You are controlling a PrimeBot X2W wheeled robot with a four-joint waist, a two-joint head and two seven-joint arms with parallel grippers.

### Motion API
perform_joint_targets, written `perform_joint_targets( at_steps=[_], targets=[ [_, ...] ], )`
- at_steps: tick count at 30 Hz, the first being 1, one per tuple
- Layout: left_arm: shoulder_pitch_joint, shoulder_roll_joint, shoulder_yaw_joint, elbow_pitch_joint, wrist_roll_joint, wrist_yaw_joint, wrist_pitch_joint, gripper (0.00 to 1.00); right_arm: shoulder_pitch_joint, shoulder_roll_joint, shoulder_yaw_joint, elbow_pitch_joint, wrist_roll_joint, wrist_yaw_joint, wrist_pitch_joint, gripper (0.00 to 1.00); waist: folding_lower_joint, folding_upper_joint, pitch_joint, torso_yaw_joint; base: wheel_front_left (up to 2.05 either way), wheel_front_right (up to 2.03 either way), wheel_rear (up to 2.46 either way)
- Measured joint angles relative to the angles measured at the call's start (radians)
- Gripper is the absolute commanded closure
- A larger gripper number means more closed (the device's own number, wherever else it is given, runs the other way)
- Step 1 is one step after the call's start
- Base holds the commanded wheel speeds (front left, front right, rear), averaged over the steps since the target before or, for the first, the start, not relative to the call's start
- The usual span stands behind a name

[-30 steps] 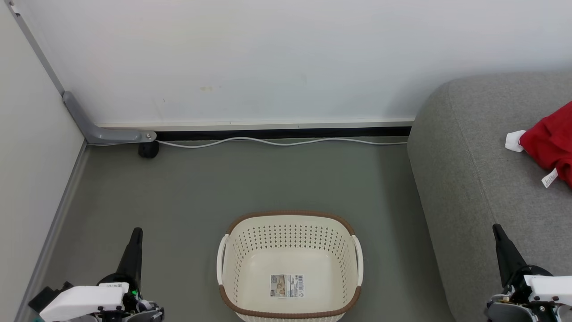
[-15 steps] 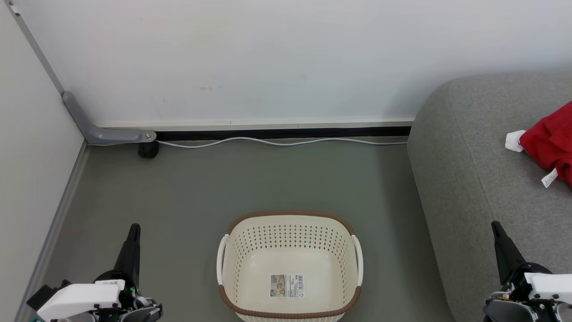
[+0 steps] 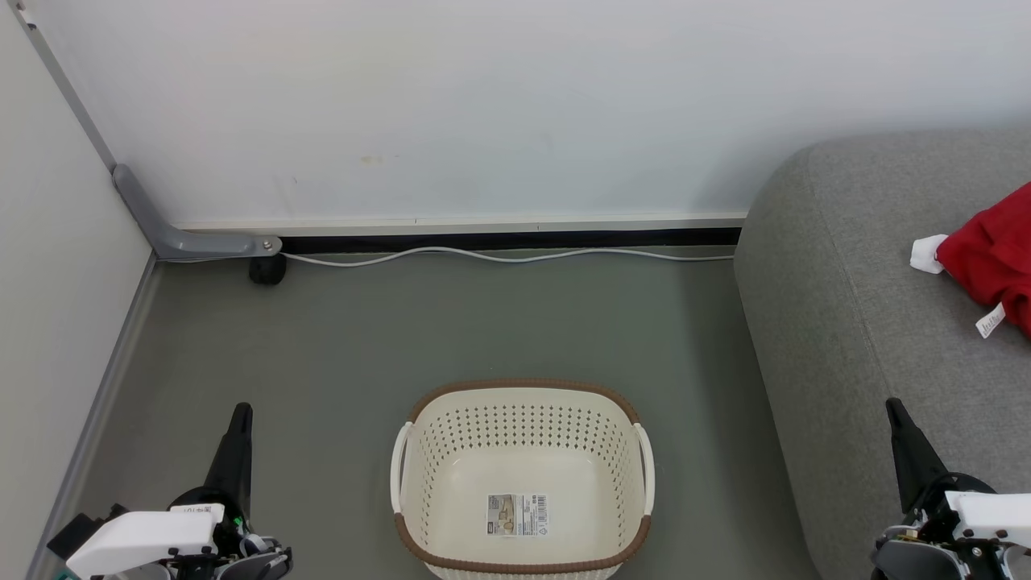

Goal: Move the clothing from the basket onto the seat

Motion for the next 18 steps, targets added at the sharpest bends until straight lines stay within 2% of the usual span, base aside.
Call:
perform_joint_targets(
  at_steps=[18],
  targets=[
    [0.000, -0.003, 0.006, 0.000, 0.000, 0.000, 0.004, 1.00, 0.000, 0.000, 0.000, 0.000, 0.000, 0.000, 0.000, 1.00, 0.0000, 0.0000, 0.000, 0.000, 0.00, 0.00, 0.00]
  ],
)
